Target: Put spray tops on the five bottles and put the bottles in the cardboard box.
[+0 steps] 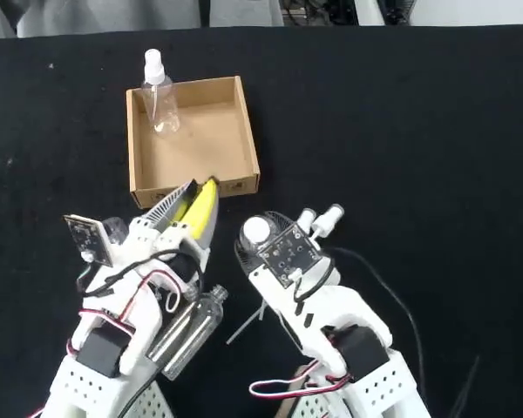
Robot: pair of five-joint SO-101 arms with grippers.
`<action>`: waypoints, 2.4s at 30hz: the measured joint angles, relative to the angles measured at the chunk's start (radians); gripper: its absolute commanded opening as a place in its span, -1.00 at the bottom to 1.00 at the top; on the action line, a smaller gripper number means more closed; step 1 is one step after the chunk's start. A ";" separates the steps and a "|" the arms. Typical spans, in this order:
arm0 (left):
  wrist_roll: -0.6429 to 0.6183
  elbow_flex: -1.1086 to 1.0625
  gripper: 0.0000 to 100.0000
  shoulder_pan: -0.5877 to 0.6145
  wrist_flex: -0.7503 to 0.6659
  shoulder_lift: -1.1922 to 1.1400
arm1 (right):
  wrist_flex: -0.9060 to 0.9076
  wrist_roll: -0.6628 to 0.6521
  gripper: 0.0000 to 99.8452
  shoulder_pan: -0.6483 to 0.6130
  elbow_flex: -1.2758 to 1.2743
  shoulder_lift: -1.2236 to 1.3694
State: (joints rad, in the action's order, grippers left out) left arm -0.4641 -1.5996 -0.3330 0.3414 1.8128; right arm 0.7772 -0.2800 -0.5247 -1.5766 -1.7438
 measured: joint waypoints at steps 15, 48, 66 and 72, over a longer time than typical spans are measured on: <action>0.126 0.000 -0.79 0.112 0.000 0.000 | 0.000 0.000 -0.91 0.000 -0.015 0.000; 0.130 -0.075 -0.79 0.385 0.038 0.000 | 0.000 0.089 -0.91 0.000 -0.020 0.000; 0.230 -0.075 -0.79 0.385 0.239 0.000 | 0.000 0.144 -0.90 0.000 -0.020 0.000; 0.256 -0.075 -0.79 0.385 0.270 0.000 | -0.003 0.146 -0.90 0.000 -0.020 0.000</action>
State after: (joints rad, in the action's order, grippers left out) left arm -0.2079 -1.6747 0.0522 0.6114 1.8128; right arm 0.7741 -0.1343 -0.5247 -1.5965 -1.7438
